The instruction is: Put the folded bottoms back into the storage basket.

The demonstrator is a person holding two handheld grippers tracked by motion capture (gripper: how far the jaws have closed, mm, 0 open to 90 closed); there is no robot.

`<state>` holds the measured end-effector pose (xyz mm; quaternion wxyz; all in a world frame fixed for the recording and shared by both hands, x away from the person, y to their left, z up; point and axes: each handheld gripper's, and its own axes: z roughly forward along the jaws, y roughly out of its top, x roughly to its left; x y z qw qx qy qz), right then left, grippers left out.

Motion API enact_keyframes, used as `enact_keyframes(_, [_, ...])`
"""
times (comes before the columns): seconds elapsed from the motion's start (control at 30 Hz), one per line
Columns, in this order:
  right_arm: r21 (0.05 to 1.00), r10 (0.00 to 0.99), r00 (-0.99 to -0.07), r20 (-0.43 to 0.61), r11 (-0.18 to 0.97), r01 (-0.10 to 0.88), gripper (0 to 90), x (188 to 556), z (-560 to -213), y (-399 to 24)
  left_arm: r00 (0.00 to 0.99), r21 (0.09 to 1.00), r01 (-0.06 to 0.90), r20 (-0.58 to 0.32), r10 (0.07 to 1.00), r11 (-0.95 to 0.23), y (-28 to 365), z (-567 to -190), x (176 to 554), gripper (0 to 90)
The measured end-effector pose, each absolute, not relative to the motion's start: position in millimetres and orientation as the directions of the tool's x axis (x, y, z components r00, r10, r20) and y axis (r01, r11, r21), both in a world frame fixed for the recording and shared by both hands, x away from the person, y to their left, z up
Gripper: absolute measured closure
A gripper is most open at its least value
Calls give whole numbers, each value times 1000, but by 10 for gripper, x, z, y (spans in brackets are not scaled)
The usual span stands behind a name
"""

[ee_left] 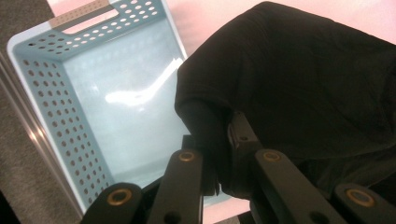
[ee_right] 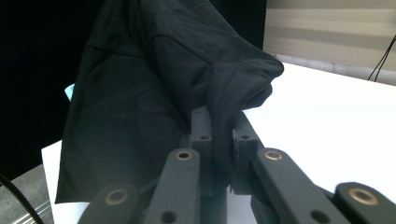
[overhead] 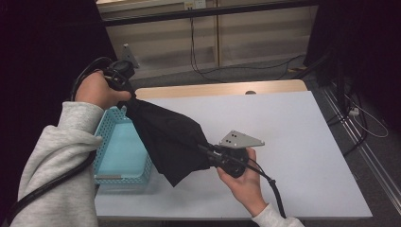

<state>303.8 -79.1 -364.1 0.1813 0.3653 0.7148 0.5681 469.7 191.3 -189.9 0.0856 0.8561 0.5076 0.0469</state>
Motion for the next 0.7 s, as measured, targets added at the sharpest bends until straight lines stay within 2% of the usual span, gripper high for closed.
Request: enact_keyframes(0.7, [951, 704, -696, 144, 95, 294, 833, 3098, -3560, -577, 436, 189, 883, 10, 900, -430, 2152, -1756, 4658, 852])
